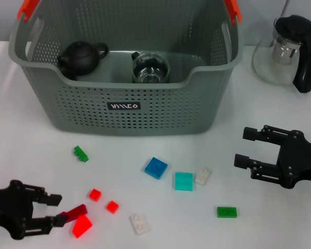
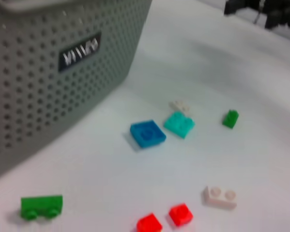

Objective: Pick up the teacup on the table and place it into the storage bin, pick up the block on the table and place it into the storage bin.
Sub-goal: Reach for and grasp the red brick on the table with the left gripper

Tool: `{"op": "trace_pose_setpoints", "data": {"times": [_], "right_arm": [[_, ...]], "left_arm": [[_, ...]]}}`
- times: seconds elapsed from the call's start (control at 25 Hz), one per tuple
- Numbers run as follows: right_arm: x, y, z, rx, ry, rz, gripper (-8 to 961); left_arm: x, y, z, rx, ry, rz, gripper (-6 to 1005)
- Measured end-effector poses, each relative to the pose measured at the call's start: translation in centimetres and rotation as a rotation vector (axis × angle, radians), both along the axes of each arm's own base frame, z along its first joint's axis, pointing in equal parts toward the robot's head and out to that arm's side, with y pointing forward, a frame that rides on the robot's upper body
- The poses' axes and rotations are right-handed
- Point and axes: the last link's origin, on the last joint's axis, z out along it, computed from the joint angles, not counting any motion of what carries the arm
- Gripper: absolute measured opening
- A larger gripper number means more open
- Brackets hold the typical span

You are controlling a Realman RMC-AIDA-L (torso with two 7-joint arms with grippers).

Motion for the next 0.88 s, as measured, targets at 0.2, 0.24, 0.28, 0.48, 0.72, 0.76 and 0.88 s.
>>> {"op": "trace_pose_setpoints", "data": {"times": [0.2,0.24,0.28,0.48,0.72,0.76,0.88], "right_arm": [[-0.1,0.1,0.0,0.002,-0.002,0.005,745],[-0.1,0.1,0.0,0.001,-0.002,0.007,745],[-0.1,0.1,0.0,0.001,-0.003,0.009,745],[-0.2,0.2,-0.1,-0.003,-0.004,0.012,745],[-0.2,0.1,0.0,-0.005,-0.004,0.011,744],[-0.2,0.1,0.0,-0.005,-0.004,0.011,744],[-0.2,0.1,0.0,-0.006,-0.005,0.012,744]], "left_arm": [[-1.0,0.1,-1.8,-0.005,0.026,-0.076,474],[-1.2,0.1,-2.1,0.001,0.030,-0.095,474],[-1.4,0.1,-2.4,0.006,0.031,-0.112,474],[-2.2,0.2,-3.4,0.048,0.039,-0.132,472],[-2.8,0.1,-3.6,0.073,0.050,-0.119,470],[-2.8,0.1,-3.5,0.074,0.050,-0.119,470],[-2.8,0.1,-3.3,0.074,0.051,-0.120,469]]}}
